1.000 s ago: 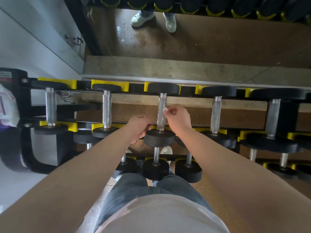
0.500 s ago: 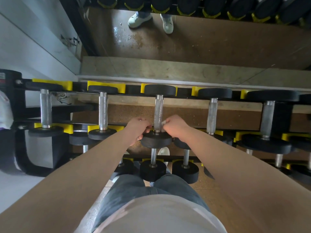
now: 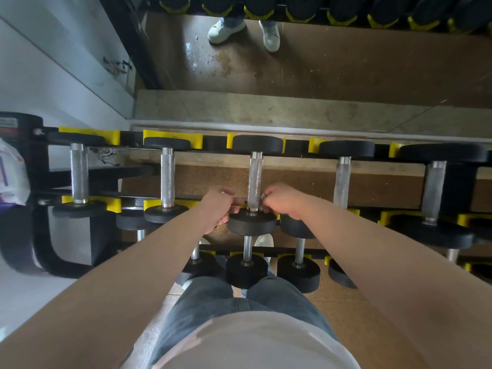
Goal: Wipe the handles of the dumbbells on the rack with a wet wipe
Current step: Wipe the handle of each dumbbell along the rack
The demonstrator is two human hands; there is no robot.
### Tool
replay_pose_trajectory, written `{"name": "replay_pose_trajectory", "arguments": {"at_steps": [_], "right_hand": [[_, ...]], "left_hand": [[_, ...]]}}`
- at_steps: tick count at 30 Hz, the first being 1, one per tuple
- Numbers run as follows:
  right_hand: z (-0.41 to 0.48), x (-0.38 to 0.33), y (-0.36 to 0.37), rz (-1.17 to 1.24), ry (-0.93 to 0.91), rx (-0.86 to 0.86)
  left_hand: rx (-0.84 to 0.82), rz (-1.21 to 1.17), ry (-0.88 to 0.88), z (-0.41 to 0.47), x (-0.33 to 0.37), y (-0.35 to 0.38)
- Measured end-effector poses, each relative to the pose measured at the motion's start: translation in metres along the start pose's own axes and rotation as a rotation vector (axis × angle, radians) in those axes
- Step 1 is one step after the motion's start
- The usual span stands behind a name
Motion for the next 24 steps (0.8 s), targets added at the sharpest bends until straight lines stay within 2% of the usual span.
{"name": "replay_pose_trajectory", "arguments": {"at_steps": [3,5,6,7,10,12,14,15,18,19,20,22,24], "right_hand": [[0.016,0.001,-0.023,0.710,0.009,0.124],[0.026,-0.004,-0.036,0.971,-0.037,0.160],[0.028,-0.007,-0.039,0.973,-0.056,0.148],[0.027,-0.009,-0.039,0.877,-0.073,0.124],[0.016,-0.005,-0.019,0.245,-0.054,0.002],[0.011,0.001,-0.004,-0.001,-0.027,-0.089],[0.014,0.002,-0.002,0.007,-0.023,-0.105],[0.017,0.003,-0.006,0.120,-0.014,-0.086],[0.032,0.001,-0.025,0.837,-0.039,-0.002],[0.035,-0.003,-0.030,1.015,-0.070,0.012],[0.037,-0.005,-0.034,1.068,-0.096,0.024],[0.035,-0.006,-0.035,0.852,-0.111,0.048],[0.026,-0.004,-0.023,0.428,-0.083,0.019]], "left_hand": [[-0.041,0.022,0.019,-0.002,0.005,0.005],[-0.049,0.022,0.020,-0.003,0.007,0.007],[-0.049,0.017,0.019,-0.003,0.008,0.007],[-0.049,0.014,0.016,-0.003,0.009,0.007],[-0.051,0.008,0.008,-0.002,0.010,0.008],[-0.049,0.018,0.002,-0.002,0.011,0.007],[-0.041,0.031,-0.006,-0.003,0.011,0.006],[-0.039,0.035,-0.008,-0.004,0.010,0.005],[-0.048,0.040,-0.008,-0.005,0.009,0.003],[-0.048,0.037,-0.007,-0.005,0.009,0.002],[-0.047,0.033,-0.009,-0.006,0.008,0.001],[-0.044,0.026,-0.015,-0.006,0.007,0.001],[-0.039,0.027,-0.022,-0.006,0.004,0.001]]}}
Point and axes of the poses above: each hand's wrist, its own z-axis towards the middle knuckle, its own y-axis out of the palm, x = y × z, the point moved 10 cm from there along z, towards the middle knuckle, and after that the axes turned 5 degrees about -x, right-handed, at the moved point
